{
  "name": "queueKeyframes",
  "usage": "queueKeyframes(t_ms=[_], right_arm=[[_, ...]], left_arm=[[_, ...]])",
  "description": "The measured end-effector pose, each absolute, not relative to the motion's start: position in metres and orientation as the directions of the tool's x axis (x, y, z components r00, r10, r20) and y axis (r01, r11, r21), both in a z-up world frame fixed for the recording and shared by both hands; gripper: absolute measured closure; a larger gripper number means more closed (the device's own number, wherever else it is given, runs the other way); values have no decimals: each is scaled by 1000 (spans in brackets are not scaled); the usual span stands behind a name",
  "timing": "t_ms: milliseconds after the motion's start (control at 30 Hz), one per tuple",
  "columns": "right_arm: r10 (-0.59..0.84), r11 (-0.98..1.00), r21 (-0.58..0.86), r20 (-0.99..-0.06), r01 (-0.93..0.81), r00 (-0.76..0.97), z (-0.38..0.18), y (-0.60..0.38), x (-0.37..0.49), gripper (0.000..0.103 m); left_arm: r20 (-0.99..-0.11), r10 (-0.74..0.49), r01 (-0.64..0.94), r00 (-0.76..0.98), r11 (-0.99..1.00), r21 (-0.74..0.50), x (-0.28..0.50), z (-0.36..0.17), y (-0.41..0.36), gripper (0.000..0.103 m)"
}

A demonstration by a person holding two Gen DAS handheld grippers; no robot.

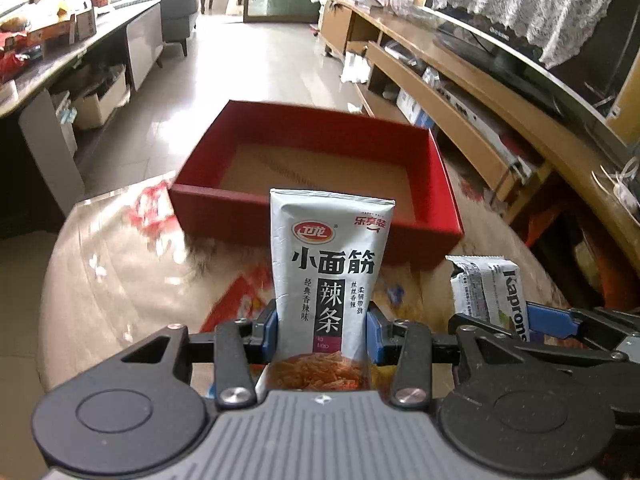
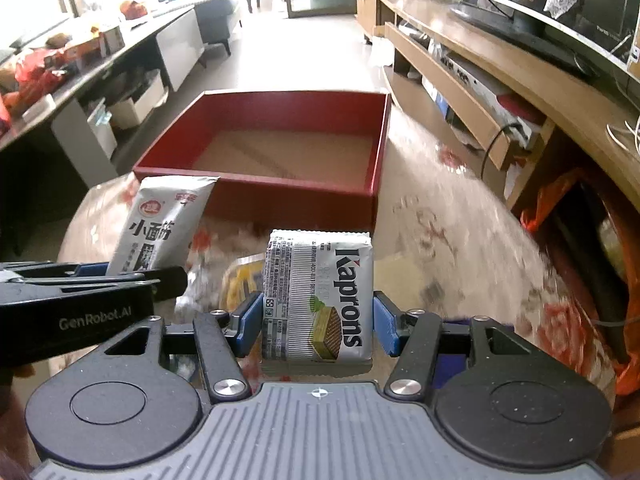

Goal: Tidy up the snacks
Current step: 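Carry both held packs over the red box with both tools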

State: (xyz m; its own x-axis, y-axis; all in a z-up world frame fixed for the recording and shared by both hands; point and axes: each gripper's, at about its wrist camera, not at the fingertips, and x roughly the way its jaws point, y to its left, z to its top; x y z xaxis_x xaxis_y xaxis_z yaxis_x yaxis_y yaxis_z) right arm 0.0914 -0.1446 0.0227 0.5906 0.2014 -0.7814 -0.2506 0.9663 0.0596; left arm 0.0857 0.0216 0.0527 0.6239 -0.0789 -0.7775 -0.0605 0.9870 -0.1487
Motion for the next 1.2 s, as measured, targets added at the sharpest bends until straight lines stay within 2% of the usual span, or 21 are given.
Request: queueKeyframes(t_ms=[567,1200], right_arm=[[213,971,93,-751,-220,625,28,-124,197,39],[237,965,123,-784,-230,575,-20,-98,260,39]], left_arm=[[-751,-15,-162,660,973,-162,200,53,40,63],[-802,60,-232,595,968,-99,259,-2,55,62]])
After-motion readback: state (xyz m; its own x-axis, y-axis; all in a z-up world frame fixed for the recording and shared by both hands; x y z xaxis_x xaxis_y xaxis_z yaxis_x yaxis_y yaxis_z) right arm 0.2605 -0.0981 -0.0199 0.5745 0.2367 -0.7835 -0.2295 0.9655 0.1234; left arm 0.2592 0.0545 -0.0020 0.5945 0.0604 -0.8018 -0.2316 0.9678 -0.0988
